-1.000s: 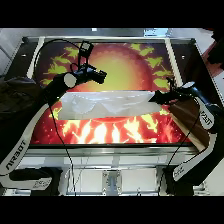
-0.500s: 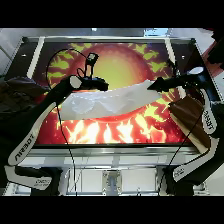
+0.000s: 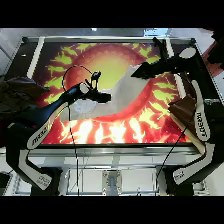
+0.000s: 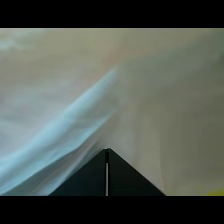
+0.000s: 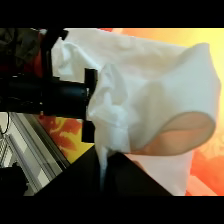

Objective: Fold the shirts.

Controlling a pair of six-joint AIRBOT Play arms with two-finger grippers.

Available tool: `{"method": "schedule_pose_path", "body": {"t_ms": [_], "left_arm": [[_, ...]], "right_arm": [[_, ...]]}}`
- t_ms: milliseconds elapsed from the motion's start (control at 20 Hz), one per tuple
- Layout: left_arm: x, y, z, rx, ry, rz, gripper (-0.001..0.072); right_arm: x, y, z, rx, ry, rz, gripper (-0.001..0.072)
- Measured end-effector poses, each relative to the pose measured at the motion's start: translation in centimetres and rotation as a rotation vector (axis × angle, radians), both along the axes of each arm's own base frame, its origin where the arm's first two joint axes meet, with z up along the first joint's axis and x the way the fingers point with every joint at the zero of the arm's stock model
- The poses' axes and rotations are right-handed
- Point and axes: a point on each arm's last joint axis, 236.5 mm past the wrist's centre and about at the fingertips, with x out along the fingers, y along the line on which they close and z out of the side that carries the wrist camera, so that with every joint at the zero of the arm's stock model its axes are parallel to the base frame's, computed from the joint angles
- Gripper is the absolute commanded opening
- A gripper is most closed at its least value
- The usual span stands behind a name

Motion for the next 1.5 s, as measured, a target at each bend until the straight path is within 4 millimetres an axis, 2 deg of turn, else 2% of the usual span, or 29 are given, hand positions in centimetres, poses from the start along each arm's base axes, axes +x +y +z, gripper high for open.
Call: {"method": "schedule_pose_path", "body": {"t_ms": [150, 250, 300, 450, 600, 700, 850, 900, 950, 1000, 1100, 1200, 1300, 1400, 1500], "left_arm": [[0.7, 0.7, 0.3, -0.005, 0.010, 0.013, 0.0015], [1.7, 2.2, 2.0, -0.010, 0.003, 0.021, 0.0015], [2.6, 3.2, 3.6, -0.016, -0.017, 0.033, 0.0015], [5.7, 9.0, 10.5, -0.033, -0.124, 0.117, 0.0015], [7.2, 17.0, 17.3, -0.010, -0.247, 0.238, 0.0015], [6.9, 21.5, 20.1, 0.013, -0.289, 0.305, 0.0015], [5.8, 25.5, 21.9, 0.037, -0.293, 0.357, 0.0015], [5.4, 26.2, 22.0, 0.045, -0.285, 0.361, 0.0015], [5.0, 26.5, 22.0, 0.050, -0.279, 0.360, 0.0015], [4.7, 26.8, 22.0, 0.056, -0.272, 0.357, 0.0015], [4.2, 27.1, 21.9, 0.065, -0.259, 0.349, 0.0015], [4.0, 27.3, 21.9, 0.071, -0.254, 0.342, 0.0015], [3.6, 27.3, 21.7, 0.075, -0.242, 0.334, 0.0015], [3.4, 27.2, 21.6, 0.078, -0.234, 0.324, 0.0015], [3.2, 27.2, 21.5, 0.080, -0.226, 0.319, 0.0015]], "right_arm": [[-1.3, 4.0, 0.6, 0.009, -0.007, 0.044, 0.0035], [-2.1, 6.5, 0.8, 0.015, -0.011, 0.064, 0.0034], [-2.6, 7.8, 0.9, 0.019, -0.015, 0.075, 0.0034], [-3.8, 11.8, 1.4, 0.037, -0.034, 0.095, 0.0033], [-4.8, 16.0, 1.8, 0.062, -0.069, 0.092, 0.0032], [-5.6, 19.1, 1.3, 0.077, -0.079, 0.093, 0.0033], [-7.5, 23.8, -1.2, 0.090, -0.049, 0.109, 0.0036], [-8.2, 25.4, -2.3, 0.097, -0.035, 0.112, 0.0094], [-8.6, 26.9, -3.2, 0.107, -0.027, 0.104, 0.0343], [-8.8, 28.4, -4.0, 0.124, -0.023, 0.084, 0.0466], [-8.4, 30.4, -4.5, 0.171, -0.019, 0.027, 0.0466], [-7.3, 31.1, -3.9, 0.214, -0.036, -0.024, 0.0465], [-5.1, 30.3, -3.0, 0.238, -0.071, -0.073, 0.0465], [-2.2, 27.9, -2.3, 0.231, -0.104, -0.111, 0.0463], [0.4, 24.1, -3.0, 0.173, -0.116, -0.124, 0.0463]]}}
